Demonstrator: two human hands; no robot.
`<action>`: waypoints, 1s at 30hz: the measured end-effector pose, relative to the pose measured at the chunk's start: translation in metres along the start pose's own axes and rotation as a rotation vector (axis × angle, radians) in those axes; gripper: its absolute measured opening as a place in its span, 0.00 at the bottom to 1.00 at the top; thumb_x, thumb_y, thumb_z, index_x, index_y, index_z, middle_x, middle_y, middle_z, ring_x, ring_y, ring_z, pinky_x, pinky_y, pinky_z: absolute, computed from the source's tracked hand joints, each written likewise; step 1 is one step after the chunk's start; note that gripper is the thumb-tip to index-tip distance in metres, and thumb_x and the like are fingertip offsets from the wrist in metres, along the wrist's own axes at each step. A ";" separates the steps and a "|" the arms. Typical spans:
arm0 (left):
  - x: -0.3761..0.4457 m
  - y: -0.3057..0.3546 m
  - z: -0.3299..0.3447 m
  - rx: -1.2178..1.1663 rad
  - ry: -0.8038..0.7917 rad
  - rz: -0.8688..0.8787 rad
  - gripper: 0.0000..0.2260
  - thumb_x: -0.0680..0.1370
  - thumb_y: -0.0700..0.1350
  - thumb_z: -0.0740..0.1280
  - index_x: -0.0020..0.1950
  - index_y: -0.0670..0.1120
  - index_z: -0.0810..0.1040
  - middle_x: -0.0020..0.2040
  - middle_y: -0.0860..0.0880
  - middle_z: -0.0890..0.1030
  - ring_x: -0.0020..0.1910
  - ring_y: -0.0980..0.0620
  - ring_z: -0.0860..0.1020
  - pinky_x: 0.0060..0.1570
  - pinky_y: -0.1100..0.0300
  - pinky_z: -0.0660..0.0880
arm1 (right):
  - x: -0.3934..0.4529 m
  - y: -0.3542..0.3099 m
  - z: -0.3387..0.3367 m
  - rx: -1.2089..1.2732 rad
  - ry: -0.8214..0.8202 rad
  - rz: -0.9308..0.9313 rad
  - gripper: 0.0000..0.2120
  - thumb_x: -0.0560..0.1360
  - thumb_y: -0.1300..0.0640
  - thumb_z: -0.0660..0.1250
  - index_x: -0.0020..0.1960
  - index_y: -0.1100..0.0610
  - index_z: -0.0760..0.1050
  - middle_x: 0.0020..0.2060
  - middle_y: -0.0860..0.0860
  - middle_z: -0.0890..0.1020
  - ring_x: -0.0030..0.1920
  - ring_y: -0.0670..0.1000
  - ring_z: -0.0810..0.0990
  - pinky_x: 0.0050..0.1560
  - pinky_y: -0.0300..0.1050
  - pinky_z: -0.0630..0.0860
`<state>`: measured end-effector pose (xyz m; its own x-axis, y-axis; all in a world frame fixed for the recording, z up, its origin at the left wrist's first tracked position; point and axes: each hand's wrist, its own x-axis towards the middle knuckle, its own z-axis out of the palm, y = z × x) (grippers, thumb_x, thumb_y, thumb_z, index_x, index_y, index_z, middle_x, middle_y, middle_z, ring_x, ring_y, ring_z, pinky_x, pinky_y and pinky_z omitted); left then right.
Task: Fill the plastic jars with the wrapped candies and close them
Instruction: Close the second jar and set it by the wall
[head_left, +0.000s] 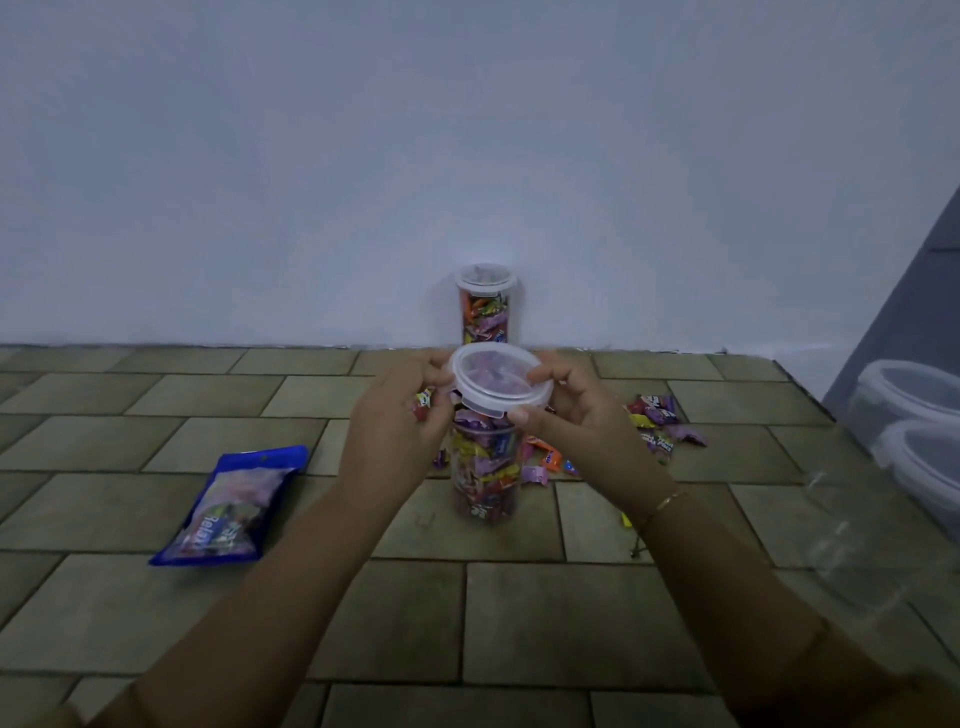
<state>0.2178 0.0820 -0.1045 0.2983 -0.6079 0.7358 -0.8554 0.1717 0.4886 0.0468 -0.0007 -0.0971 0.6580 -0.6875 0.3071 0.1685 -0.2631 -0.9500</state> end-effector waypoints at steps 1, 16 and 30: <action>-0.002 -0.002 0.002 -0.006 -0.014 -0.040 0.03 0.74 0.36 0.68 0.47 0.41 0.78 0.52 0.57 0.77 0.50 0.55 0.77 0.47 0.75 0.70 | 0.002 0.003 0.000 -0.012 -0.007 0.017 0.15 0.63 0.48 0.76 0.47 0.43 0.75 0.67 0.52 0.72 0.63 0.49 0.76 0.64 0.56 0.73; -0.021 -0.015 0.010 -0.104 0.027 -0.081 0.10 0.74 0.48 0.62 0.48 0.44 0.78 0.53 0.54 0.78 0.50 0.58 0.77 0.49 0.65 0.75 | 0.008 0.017 -0.005 -0.392 -0.047 0.031 0.17 0.68 0.49 0.73 0.54 0.45 0.72 0.71 0.46 0.66 0.70 0.43 0.64 0.70 0.50 0.64; -0.033 -0.035 0.017 -0.025 0.080 0.057 0.09 0.74 0.42 0.64 0.47 0.39 0.80 0.51 0.53 0.78 0.45 0.60 0.76 0.45 0.64 0.76 | 0.002 0.045 0.008 -0.129 0.000 -0.054 0.19 0.66 0.44 0.70 0.56 0.43 0.72 0.67 0.31 0.61 0.73 0.44 0.61 0.69 0.56 0.66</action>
<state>0.2308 0.0822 -0.1539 0.2832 -0.5325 0.7977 -0.8613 0.2246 0.4558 0.0619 -0.0084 -0.1395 0.6507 -0.6697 0.3578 0.1081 -0.3847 -0.9167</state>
